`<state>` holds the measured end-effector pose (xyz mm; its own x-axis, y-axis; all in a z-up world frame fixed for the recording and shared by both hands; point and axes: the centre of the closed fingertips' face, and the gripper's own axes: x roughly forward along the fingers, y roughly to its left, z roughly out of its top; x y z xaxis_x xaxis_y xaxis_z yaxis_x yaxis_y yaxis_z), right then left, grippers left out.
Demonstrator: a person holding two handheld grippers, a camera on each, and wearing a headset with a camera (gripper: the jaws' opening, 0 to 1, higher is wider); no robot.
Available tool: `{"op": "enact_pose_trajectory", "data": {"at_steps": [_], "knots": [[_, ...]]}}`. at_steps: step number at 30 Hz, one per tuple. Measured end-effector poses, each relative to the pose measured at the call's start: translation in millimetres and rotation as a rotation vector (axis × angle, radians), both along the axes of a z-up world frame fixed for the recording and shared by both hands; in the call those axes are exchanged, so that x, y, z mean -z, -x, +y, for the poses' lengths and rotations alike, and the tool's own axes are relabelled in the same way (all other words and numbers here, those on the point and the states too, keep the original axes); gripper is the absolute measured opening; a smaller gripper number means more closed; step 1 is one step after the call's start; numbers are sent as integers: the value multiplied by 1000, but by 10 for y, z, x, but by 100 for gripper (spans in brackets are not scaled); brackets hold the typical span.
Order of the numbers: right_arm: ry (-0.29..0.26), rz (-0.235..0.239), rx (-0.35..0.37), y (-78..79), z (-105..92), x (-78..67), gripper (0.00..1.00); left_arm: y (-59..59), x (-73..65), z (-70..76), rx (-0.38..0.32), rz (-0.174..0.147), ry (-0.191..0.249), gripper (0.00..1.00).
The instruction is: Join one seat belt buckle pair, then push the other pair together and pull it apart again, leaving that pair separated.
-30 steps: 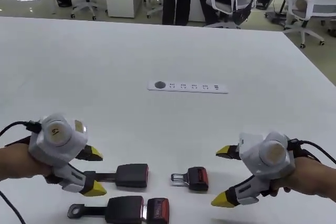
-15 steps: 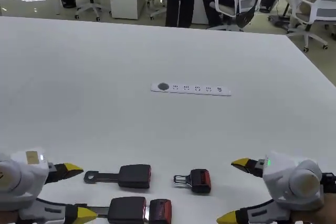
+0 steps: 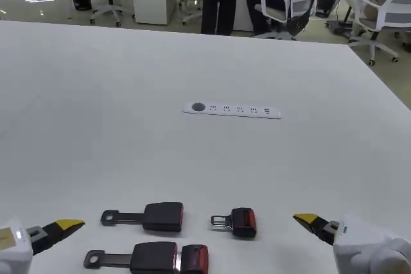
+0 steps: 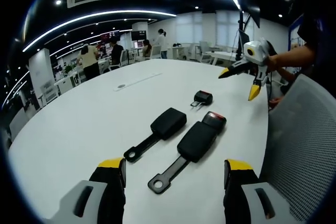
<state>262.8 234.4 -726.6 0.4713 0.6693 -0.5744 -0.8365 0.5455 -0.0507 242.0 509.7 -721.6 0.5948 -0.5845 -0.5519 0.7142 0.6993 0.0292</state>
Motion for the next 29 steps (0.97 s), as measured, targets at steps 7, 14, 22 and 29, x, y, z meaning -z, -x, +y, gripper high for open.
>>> {"op": "enact_pose_trajectory", "data": {"at_steps": [7, 14, 22, 29], "knots": [[-8, 2, 7, 54, 29, 9, 99, 44, -101, -130, -17, -18, 6, 95], [-17, -3, 15, 69, 23, 3, 99, 35, -151, -183, -19, -30, 19, 100], [-15, -2, 8, 104, 12, 31, 99, 29, -113, -164, -12, -30, 17, 100], [-6, -3, 1, 104, 27, 24, 99, 30, -113, -154, -11, -27, 14, 100]]}}
